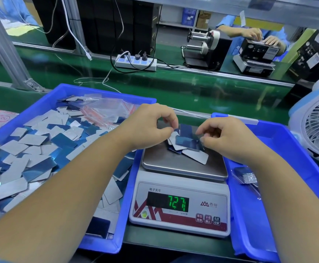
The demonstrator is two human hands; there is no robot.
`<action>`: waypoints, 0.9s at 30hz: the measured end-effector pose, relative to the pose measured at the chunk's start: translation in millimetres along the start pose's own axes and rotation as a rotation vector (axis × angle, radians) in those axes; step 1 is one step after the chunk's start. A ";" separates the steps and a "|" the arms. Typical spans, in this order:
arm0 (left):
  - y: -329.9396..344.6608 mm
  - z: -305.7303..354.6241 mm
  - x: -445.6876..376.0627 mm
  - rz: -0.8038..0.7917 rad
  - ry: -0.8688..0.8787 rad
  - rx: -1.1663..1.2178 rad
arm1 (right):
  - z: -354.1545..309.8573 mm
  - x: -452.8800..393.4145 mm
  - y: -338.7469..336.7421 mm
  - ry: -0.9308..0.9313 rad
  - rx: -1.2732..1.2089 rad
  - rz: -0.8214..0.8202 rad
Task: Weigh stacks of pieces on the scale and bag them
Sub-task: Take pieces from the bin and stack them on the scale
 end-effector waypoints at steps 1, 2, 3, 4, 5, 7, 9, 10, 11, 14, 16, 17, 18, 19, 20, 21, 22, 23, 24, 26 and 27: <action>0.0 -0.3 -0.1 0.003 0.003 -0.002 | -0.5 0.1 0.4 0.000 -0.006 -0.001; 0.2 -0.7 0.1 0.005 0.002 -0.001 | -1.0 0.2 0.7 -0.001 -0.014 -0.001; 0.3 -1.1 0.3 0.005 0.000 0.001 | -1.5 0.5 0.7 -0.002 -0.022 0.001; 0.3 -1.5 0.5 0.004 -0.001 0.002 | -2.0 0.7 0.5 -0.003 -0.026 0.006; 0.4 -1.7 0.7 0.004 -0.001 0.002 | -2.2 0.8 0.3 -0.003 -0.028 0.009; -0.1 -1.7 0.9 0.006 0.002 0.002 | -2.4 0.8 0.2 -0.003 -0.030 0.013; -0.7 -1.2 0.9 0.008 0.003 0.001 | -2.8 0.9 0.1 -0.003 -0.027 0.017; -0.7 -0.7 0.9 0.007 0.001 -0.002 | -2.9 1.0 0.0 -0.005 -0.026 0.018; -0.6 0.4 0.9 0.007 0.000 -0.006 | -3.1 1.1 0.0 -0.006 -0.024 0.020; -2.1 3.5 1.0 -0.003 0.007 -0.030 | -5.0 1.9 -0.4 -0.015 -0.035 0.026; -1.8 4.4 1.3 -0.053 -0.010 -0.050 | -7.7 2.6 -1.4 -0.046 -0.041 0.035; 0.2 4.3 1.5 -0.098 -0.029 -0.071 | -9.8 3.0 -2.4 -0.065 -0.030 0.038; 2.7 3.6 1.5 -0.151 -0.055 -0.097 | -11.9 3.1 -3.0 -0.079 -0.006 0.031; 5.8 2.5 1.6 -0.210 -0.083 -0.133 | -13.9 3.2 -2.4 -0.083 0.041 0.008; 8.8 2.2 2.3 -0.269 -0.104 -0.183 | -15.6 2.9 -0.8 -0.085 0.116 -0.029; 11.3 2.8 3.0 -0.326 -0.115 -0.243 | -17.4 2.4 1.5 -0.085 0.211 -0.070; 13.5 3.6 3.8 -0.380 -0.121 -0.296 | -18.8 2.1 4.1 -0.075 0.292 -0.116; 15.6 3.7 4.2 -0.428 -0.134 -0.328 | -20.6 2.6 7.1 -0.058 0.340 -0.166; 17.3 3.1 4.9 -0.472 -0.154 -0.340 | -22.9 3.8 10.4 -0.049 0.359 -0.219; 20.8 3.4 5.6 -0.530 -0.150 -0.331 | -30.0 6.7 16.7 -0.089 0.336 -0.302; 22.1 4.7 5.2 -0.542 -0.133 -0.327 | -33.6 8.2 19.5 -0.104 0.316 -0.334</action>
Point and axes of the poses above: each hand's wrist, its own x-axis away from the middle knuckle, its own y-axis out of the palm, z = x × y, the point moved 5 cm from there along -x, towards the middle knuckle, and after that the axes turned 9 degrees about -z, right-handed, at the moved point
